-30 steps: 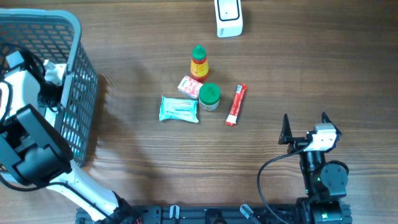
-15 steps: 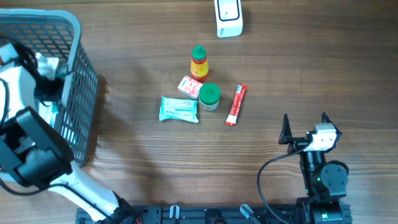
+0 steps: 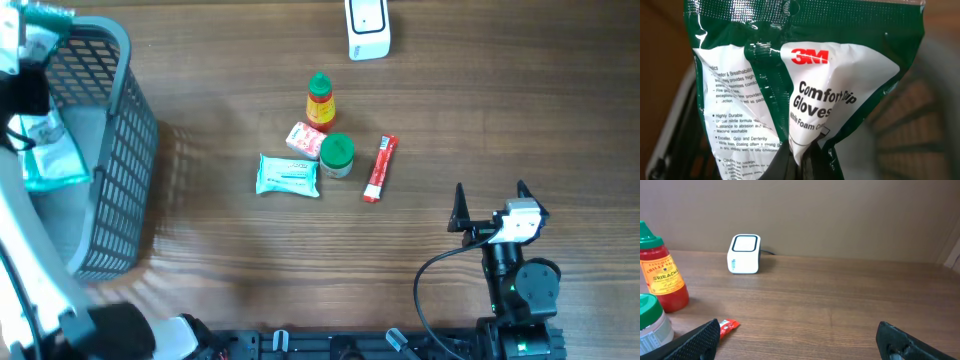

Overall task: Scan the item barcode
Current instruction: 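Lift the green 3M gloves package out of the basket toward the scanner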

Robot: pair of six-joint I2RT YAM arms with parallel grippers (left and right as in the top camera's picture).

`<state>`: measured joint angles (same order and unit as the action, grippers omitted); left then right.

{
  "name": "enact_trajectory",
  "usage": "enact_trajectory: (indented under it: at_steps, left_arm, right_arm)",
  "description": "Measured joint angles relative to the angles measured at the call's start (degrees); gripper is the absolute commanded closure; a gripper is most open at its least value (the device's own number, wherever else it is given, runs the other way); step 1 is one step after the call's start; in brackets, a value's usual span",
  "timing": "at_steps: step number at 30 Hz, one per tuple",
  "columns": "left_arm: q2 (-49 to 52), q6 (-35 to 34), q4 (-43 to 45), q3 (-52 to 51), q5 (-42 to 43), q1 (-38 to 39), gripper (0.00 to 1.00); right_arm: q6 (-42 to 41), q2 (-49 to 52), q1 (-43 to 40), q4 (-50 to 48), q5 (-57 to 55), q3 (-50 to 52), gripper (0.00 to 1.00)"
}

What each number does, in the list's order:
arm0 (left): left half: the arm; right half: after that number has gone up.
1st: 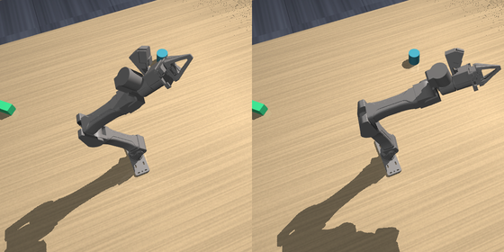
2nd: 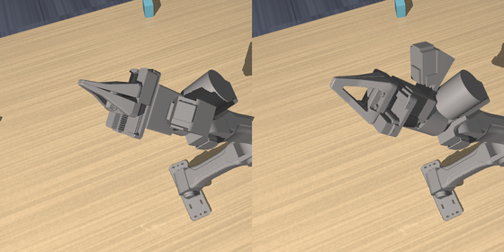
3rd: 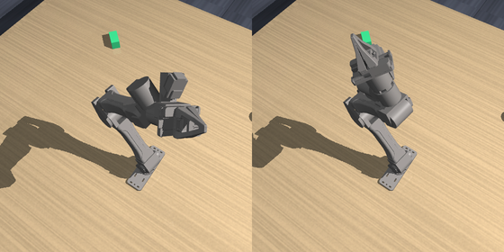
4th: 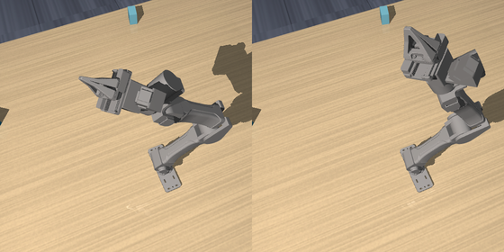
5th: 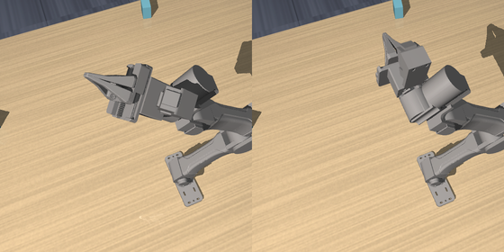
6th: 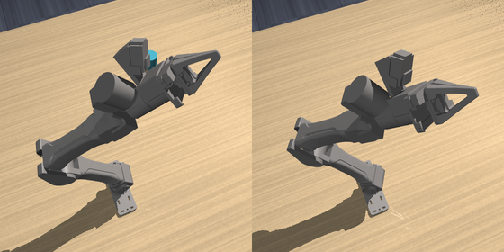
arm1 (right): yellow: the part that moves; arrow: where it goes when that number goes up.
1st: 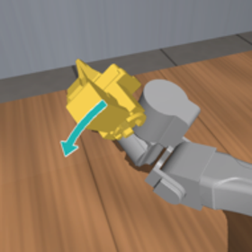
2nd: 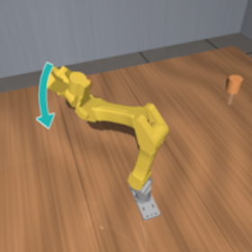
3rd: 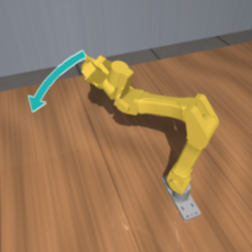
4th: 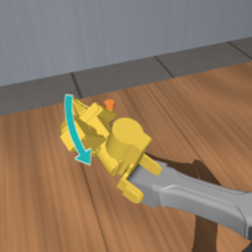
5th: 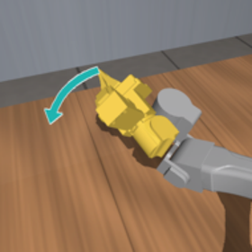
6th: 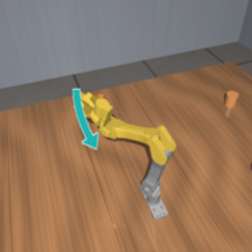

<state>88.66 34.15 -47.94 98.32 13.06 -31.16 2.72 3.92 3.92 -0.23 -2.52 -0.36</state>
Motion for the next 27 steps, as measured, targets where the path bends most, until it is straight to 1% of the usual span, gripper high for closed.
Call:
enact_trajectory:
  at_steps: [6,11,14,19,23,27]
  left_arm:
    - [-8.4,0.0,4.7,0.0,11.8,2.7,0.96]
    - [-15.2,-0.2,9.3,0.0,16.4,7.9,0.96]
    - [-18.4,-0.2,10.3,0.1,18.1,11.7,0.96]
    - [-19.1,-1.2,8.4,0.2,18.6,18.9,0.96]
    - [-17.5,-5.7,5.7,0.2,18.6,23.3,0.96]
    - [-13.9,-11.7,2.9,0.2,18.6,26.6,0.96]
  right_arm:
    - [0.0,0.0,0.0,0.0,0.0,0.0,0.0]
    - [0.0,0.0,0.0,0.0,0.0,0.0,0.01]
    - [0.0,0.0,0.0,0.0,0.0,0.0,0.0]
    - [0.0,0.0,0.0,0.0,0.0,0.0,0.0]
    - [0.0,0.0,0.0,0.0,0.0,0.0,0.0]
    - [0.0,0.0,0.0,0.0,0.0,0.0,0.0]
